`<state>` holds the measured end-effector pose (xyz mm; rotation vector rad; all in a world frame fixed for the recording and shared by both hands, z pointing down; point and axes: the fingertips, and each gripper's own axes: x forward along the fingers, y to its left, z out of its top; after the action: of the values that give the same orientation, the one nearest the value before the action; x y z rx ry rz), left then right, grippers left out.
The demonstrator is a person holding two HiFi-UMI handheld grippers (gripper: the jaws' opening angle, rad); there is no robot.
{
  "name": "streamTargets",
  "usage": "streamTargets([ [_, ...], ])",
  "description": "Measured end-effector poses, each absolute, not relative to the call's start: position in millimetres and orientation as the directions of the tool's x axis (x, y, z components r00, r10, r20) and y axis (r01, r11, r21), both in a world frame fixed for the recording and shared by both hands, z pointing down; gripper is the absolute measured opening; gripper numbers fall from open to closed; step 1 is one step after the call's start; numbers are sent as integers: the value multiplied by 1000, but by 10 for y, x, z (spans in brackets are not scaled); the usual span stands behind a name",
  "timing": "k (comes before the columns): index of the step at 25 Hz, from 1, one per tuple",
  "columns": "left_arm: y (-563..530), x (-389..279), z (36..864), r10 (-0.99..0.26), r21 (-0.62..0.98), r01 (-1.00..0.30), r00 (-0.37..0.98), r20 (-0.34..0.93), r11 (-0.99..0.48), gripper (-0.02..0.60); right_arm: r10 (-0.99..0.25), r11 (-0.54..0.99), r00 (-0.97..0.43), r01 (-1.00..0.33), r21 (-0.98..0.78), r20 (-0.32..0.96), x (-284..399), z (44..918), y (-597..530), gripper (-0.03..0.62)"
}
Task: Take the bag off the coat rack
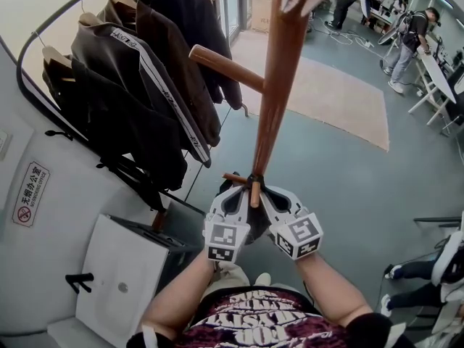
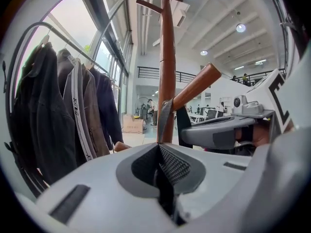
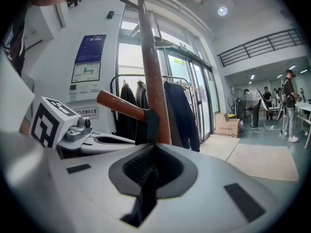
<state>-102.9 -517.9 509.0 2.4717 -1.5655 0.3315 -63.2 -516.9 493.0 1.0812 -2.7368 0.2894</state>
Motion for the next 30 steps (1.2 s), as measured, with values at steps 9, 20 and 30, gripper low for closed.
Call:
streamTargets([
  [9, -5076, -1067, 4971, -853, 92, -895, 444, 273, -436, 6, -638, 729, -742, -668, -149, 204, -571, 4836, -5113, 6],
  [20, -4849, -1013, 4669, -848, 95, -880, 473, 239, -465, 6, -618, 756, -769, -638, -144, 163, -502, 4525, -4937, 8],
  [30, -4536, -972, 4311, -862, 72, -881, 473, 183, -468, 6, -599, 786, -796, -606, -121, 93, -434, 4155, -4639, 8],
])
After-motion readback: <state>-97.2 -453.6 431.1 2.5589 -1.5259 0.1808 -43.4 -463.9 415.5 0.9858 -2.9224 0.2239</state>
